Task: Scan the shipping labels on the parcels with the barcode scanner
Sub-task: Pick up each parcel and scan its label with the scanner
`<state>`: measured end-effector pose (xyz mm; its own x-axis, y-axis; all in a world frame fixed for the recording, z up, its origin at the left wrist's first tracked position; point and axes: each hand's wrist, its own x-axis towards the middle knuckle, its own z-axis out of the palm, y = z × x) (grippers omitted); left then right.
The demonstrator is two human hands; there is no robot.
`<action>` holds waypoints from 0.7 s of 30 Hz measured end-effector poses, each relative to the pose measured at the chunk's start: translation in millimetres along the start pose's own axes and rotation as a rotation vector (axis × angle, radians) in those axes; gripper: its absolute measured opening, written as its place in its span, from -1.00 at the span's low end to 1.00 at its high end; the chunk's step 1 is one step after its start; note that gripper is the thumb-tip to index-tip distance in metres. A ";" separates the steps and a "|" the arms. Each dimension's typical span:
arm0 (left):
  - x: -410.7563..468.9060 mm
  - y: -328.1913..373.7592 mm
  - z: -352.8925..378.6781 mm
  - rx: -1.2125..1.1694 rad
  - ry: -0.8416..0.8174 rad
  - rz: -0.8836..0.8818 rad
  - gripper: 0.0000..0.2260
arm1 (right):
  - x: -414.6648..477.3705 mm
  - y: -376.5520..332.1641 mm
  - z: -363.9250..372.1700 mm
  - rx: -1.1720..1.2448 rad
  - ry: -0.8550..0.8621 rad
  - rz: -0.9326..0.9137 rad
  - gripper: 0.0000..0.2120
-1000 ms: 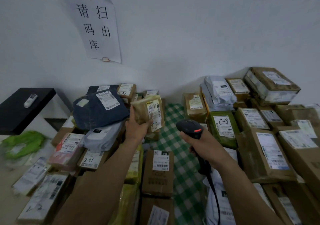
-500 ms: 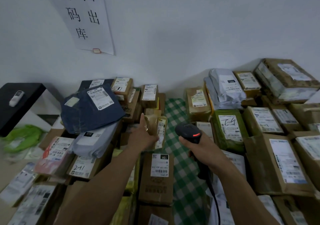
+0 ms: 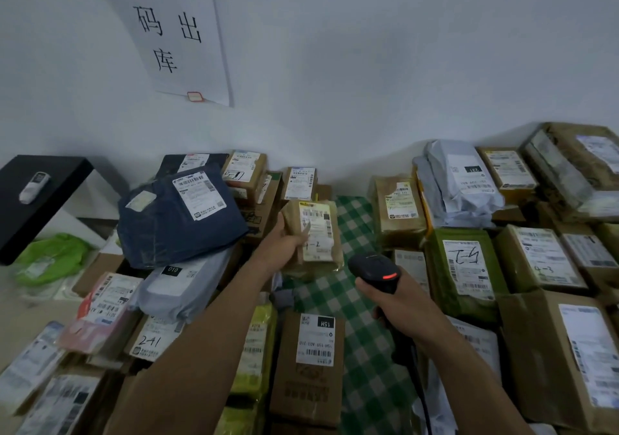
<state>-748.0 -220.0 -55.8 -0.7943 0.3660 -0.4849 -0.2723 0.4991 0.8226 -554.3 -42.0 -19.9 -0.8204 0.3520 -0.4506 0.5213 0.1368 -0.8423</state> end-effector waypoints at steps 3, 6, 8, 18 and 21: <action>13.8 -8.9 3.8 -0.045 0.063 -0.049 -0.34 | 6.3 -1.6 1.6 -0.017 -0.004 0.002 -0.61; 21.5 -16.0 14.7 0.106 0.265 0.069 -0.46 | 12.1 -0.8 2.2 -0.029 0.010 0.027 -0.58; 27.2 -22.5 23.7 0.217 0.347 0.104 -0.34 | 16.9 0.2 2.2 -0.038 0.018 0.037 -0.56; 45.6 -22.4 33.5 0.313 0.353 0.032 0.08 | 57.7 -38.5 1.1 -0.033 -0.017 -0.053 -0.68; 61.2 0.2 19.8 0.278 0.482 0.153 0.07 | 76.5 -56.9 -2.4 -0.009 -0.008 -0.092 -0.78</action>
<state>-785.9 -181.9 -91.2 -0.9888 0.0834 -0.1235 -0.0341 0.6801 0.7324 -646.2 -20.7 -5.8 -0.8667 0.3301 -0.3740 0.4458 0.1761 -0.8776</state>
